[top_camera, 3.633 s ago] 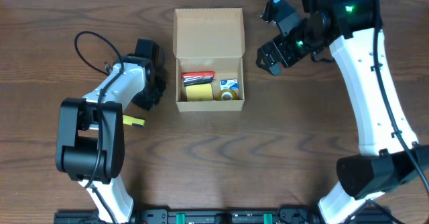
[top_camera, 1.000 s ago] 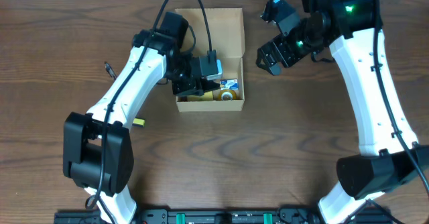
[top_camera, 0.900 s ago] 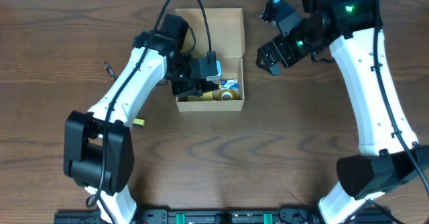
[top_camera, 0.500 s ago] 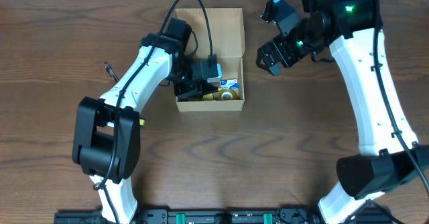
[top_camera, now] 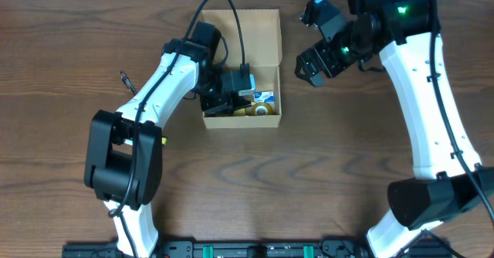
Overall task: Pack container
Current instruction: 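Carry the tape measure with the left gripper and lower it into the box, then release the tape measure and lift the left gripper out of the box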
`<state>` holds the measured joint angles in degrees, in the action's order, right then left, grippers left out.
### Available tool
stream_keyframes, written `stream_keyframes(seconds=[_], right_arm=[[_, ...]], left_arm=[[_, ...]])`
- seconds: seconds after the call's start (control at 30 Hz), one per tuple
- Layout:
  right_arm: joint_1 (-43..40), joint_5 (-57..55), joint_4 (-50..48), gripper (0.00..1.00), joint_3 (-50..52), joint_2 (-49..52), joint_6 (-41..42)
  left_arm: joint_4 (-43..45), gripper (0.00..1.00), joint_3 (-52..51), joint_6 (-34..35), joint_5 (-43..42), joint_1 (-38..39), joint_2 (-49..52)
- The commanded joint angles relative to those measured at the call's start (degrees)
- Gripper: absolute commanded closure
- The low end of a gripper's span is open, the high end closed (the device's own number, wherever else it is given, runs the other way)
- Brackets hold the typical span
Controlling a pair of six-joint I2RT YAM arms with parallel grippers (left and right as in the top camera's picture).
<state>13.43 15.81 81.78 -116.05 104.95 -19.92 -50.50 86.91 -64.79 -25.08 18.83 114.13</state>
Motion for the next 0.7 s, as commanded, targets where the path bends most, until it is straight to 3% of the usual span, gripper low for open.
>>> stream_keyframes(seconds=[0.0, 0.47, 0.67], right_arm=[[0.5, 0.1, 0.0, 0.01, 0.0, 0.1, -0.3], [0.5, 0.1, 0.0, 0.01, 0.0, 0.1, -0.3], [0.5, 0.1, 0.0, 0.01, 0.0, 0.1, -0.3]], left_arm=[[0.0, 0.65, -0.2, -0.8, 0.2, 0.0, 1.0], [0.0, 0.43, -0.2, -0.3, 0.0, 0.8, 1.0], [0.0, 0.41, -0.2, -0.3, 0.0, 1.0, 1.0]])
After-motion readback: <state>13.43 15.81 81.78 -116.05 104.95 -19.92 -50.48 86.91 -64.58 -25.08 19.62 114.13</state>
